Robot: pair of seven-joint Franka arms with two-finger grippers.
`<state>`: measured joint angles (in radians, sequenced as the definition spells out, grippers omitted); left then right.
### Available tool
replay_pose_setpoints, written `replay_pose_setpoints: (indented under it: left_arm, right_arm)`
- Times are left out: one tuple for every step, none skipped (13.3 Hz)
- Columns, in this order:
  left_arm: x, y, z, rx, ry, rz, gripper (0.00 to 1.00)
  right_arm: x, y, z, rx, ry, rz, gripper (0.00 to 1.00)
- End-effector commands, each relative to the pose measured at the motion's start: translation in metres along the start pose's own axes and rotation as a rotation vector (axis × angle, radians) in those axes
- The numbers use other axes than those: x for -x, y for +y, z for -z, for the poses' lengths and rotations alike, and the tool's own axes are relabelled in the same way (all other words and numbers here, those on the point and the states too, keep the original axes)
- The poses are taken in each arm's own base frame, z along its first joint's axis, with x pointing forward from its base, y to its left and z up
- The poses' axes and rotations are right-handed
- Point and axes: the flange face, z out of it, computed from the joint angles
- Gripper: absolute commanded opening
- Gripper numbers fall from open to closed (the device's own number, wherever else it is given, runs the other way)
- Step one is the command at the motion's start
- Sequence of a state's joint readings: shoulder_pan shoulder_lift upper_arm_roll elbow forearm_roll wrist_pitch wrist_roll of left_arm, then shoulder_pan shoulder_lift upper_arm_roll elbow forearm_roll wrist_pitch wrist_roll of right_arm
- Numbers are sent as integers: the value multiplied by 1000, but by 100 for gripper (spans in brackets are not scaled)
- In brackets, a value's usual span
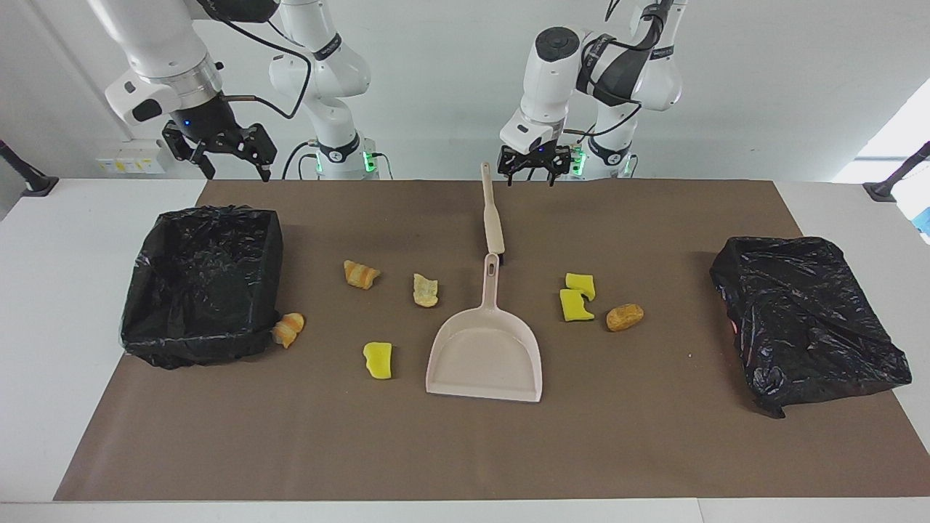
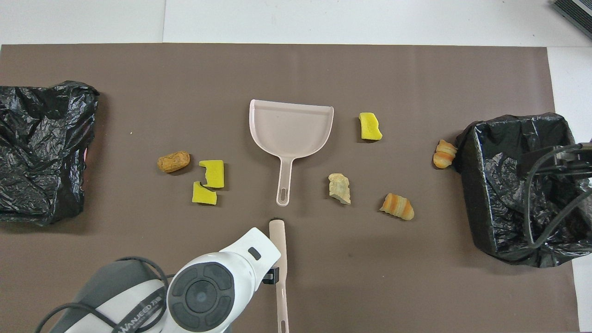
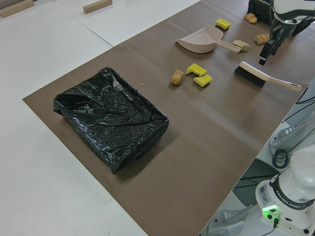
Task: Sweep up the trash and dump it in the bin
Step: 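Reach the left gripper to the pink brush handle and grasp it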
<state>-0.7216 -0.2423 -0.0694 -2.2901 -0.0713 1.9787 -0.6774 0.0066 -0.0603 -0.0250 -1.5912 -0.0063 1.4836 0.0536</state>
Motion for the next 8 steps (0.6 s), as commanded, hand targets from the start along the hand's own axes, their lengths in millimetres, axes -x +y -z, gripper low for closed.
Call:
replay_pose_setpoints:
  left_arm:
    - [13, 24, -33, 7, -4, 28, 100]
    - [21, 32, -38, 12, 6, 20, 100]
    - [30, 39, -48, 8, 2, 13, 100]
    - [38, 49, -59, 7, 3, 9, 100]
    - [45, 59, -73, 12, 6, 19, 100]
    - [46, 66, -82, 20, 14, 40, 100]
    - [51, 71, -85, 22, 17, 38, 100]
    - [61, 78, -93, 13, 7, 16, 100]
  right_arm:
    - [8, 1, -1, -22, -3, -33, 100]
    - [9, 1, 0, -23, 0, -35, 100]
    - [10, 1, 0, -23, 1, -33, 100]
    - [10, 0, -2, -22, -3, -32, 100]
    - [10, 1, -1, -23, -2, -33, 100]
    - [10, 1, -2, -22, -5, -33, 100]
    - [10, 0, -3, -22, -6, -32, 100]
    - [10, 0, -3, -22, -6, -32, 100]
